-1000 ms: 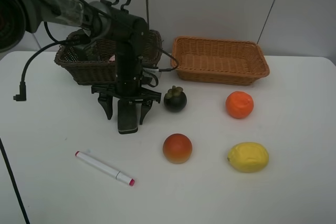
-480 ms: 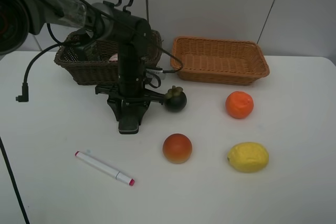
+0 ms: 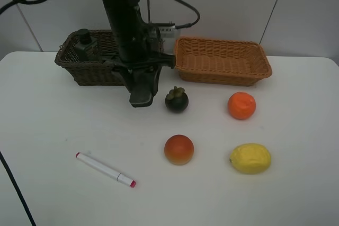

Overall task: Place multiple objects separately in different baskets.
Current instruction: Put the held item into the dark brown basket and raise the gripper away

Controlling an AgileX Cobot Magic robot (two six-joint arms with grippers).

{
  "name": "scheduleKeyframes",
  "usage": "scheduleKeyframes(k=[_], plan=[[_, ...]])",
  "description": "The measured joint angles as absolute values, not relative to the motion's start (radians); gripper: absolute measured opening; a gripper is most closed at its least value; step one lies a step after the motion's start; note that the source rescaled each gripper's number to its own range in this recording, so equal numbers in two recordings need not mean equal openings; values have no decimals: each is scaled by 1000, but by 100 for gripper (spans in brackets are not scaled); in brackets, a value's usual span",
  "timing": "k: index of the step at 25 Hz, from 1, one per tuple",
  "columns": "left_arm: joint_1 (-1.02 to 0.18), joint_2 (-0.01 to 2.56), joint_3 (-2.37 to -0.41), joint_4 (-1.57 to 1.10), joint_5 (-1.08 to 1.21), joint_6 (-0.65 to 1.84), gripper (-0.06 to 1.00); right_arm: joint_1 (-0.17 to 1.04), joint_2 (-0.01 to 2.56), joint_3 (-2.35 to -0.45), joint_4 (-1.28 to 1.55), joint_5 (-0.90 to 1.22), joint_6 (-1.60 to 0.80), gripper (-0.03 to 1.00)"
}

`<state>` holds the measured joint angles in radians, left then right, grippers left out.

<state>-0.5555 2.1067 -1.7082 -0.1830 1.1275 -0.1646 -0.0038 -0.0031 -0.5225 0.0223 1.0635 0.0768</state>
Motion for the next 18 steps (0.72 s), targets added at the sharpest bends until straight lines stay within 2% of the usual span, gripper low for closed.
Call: scheduleKeyframes(k=[7,14,15,17,18], plan=[[-450,2097,-1858,-185,939,-92,59,-4,-3,-522,22,1063,77,99],[-363,2197,-1882,-166,627,47,59,-4,-3,-522,22,1063,77,99],[-361,2208,-1882,-165,602,58,64,-4,-3,-522,22,1063,77,99],[-361,2224,-1882,-163,571,65,86,-4,-3,-522,22,1063,77,99],[-361,2226,-1882,-161,564,64,93,-4,-3,-522,22,1063,77,99]])
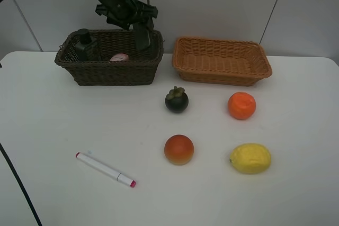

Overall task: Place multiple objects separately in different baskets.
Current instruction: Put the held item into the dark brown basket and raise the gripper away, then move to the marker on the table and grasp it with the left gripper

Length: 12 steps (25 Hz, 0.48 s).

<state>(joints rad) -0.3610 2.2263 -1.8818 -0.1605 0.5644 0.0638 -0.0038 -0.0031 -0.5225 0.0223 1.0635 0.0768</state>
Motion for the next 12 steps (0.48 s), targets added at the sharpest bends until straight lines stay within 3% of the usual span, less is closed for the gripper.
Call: scheduleKeyframes(k=[7,12], plan=[[-361,2230,-1954,-127,645,61,100,-4,-3,-522,22,1063,77,99],[-361,2230,-2099,-125,979,63,100,-4,-3,-522,22,1063,77,99]])
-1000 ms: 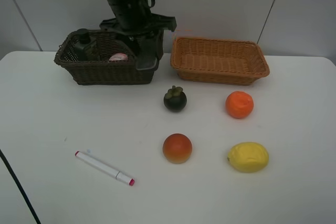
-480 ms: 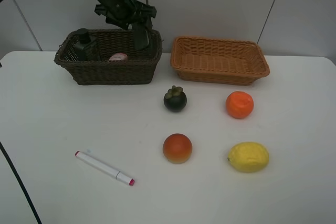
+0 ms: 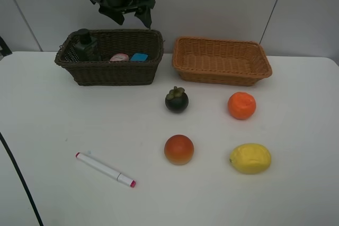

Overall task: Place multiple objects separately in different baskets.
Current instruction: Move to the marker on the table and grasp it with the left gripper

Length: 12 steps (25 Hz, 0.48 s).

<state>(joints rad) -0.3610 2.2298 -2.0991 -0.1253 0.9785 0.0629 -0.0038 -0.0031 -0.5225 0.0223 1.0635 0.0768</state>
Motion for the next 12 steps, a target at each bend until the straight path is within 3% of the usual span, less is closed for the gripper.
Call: scheduleKeyframes(k=[4,12], plan=[[-375,2231,-2202,-120,1186,137,100,-4,-3,-522,22,1063,77,99],[-518,2200,-2167,-88,1200,351,100,-4,-3,-522,22,1063,77,99]])
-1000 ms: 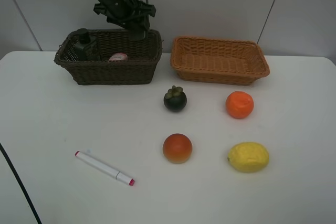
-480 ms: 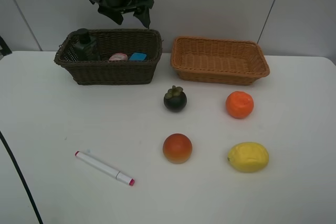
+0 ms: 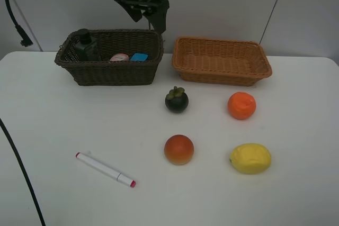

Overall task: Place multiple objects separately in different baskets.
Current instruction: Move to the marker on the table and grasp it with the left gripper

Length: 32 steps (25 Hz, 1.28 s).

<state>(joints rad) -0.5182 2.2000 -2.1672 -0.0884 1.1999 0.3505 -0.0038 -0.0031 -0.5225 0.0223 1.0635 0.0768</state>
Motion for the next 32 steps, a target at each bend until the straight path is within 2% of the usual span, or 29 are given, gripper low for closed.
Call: scheduleKeyframes(k=[4,11,18,25,32], plan=[[-612,2107,-1993,-17,1198,419,100,-4,-3,-522,22,1063,77,99],[-748,1907,-1552,0,1199,446,100,-4,-3,-522,22,1063,77,99],[-772,1858,-1178,-7,1181,453,100,-4,-3,-522,22,1063,77,99],[-772,1857,-989,-23,937,542,100,-4,-3,-522,22,1063,77,99],[-772,1859,-921,-21,742,595,100,-4,-3,-522,22,1063,77,99]])
